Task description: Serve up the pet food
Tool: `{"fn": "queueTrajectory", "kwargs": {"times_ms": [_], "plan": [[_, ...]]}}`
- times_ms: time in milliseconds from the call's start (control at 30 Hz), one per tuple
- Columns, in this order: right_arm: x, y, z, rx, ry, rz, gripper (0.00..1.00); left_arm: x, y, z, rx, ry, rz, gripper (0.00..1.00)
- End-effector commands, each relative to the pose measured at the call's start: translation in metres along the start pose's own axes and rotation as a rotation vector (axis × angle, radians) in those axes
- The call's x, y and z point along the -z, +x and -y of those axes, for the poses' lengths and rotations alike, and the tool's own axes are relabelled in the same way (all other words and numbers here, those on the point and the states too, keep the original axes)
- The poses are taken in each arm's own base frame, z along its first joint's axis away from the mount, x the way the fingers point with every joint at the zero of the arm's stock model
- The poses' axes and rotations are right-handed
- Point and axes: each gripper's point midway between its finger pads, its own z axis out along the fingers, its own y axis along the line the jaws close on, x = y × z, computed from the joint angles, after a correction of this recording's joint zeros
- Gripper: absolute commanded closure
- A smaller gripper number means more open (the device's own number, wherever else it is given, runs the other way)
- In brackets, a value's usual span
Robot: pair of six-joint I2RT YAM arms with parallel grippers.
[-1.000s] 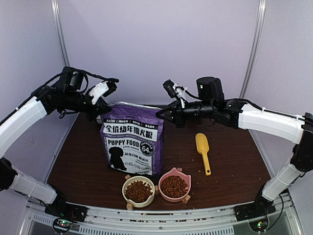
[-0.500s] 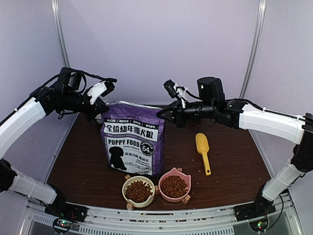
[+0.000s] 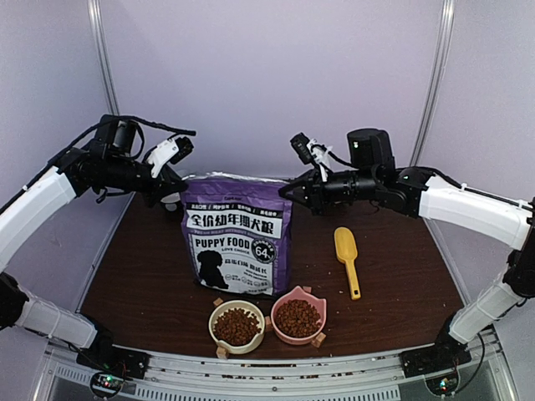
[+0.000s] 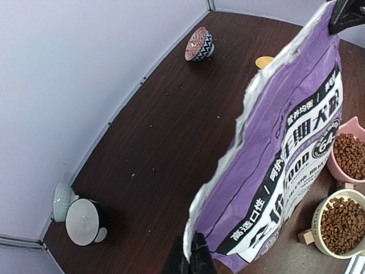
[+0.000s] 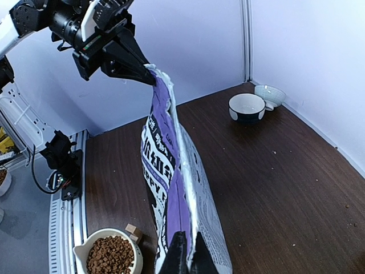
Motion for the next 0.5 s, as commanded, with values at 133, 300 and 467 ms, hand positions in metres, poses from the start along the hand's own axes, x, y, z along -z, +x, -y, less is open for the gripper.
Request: {"fn": "queueTrajectory", "kwargs": {"times_ms": [133,300,467], "plan": [[0.046,-0.034,0.020,0.082,0.141,0.034,0.82,0.009,-0.039,0.048,-0.040,0.152,0.137,1.00],[0.055,-0.024,0.013,0.131,0.121,-0.104,0.51,0.013,-0.049,0.058,-0.048,0.200,0.167,0.55],[0.057,-0.031,0.003,0.163,0.071,-0.163,0.38,-0.002,-0.064,0.058,-0.066,0.231,0.142,0.40]]}}
